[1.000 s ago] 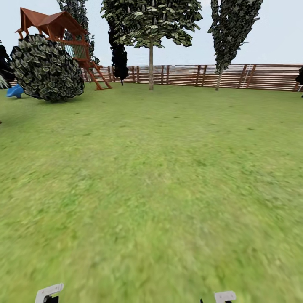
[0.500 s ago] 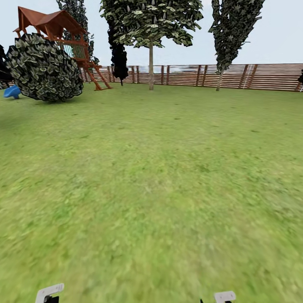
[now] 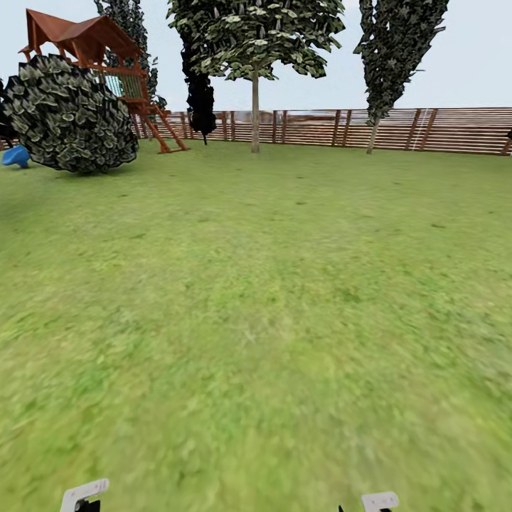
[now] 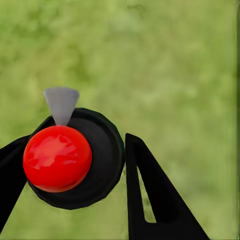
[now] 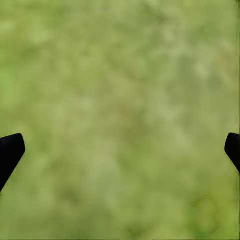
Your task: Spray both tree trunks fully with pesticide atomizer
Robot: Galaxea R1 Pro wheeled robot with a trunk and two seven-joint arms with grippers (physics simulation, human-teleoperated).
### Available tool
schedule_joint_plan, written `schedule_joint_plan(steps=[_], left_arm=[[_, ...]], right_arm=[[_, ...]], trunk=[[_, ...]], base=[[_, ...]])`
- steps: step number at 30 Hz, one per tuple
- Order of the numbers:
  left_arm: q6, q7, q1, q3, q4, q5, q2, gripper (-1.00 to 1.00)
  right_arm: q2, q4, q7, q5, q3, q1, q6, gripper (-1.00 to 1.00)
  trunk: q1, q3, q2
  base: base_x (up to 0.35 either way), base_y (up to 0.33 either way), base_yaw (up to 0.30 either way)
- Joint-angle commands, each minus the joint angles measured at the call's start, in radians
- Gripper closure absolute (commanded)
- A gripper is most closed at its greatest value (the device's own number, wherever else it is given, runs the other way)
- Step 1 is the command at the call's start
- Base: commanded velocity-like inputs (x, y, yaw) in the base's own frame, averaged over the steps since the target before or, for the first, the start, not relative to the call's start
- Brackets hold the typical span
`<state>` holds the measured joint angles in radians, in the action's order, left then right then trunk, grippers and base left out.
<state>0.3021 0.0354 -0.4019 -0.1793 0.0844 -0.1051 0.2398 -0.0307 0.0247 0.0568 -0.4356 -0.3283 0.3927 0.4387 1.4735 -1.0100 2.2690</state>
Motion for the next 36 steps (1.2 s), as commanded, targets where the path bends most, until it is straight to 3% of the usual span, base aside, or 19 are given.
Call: schedule_joint_plan(steps=[1,36], left_arm=[[0.000,0.000,0.000,0.000,0.000,0.000,0.000,1.00],[0.000,0.001,0.000,0.000,0.000,0.006,0.001,1.00]], right_arm=[[0.000,0.000,0.000,0.000,0.000,0.000,0.000,-1.00],[0.000,0.000,0.000,0.000,0.000,0.000,0.000,-1.00]], trunk=[[0.000,0.000,0.000],[0.000,0.000,0.000]], base=[[0.339,0.000,0.000],[0.339,0.000,0.000]])
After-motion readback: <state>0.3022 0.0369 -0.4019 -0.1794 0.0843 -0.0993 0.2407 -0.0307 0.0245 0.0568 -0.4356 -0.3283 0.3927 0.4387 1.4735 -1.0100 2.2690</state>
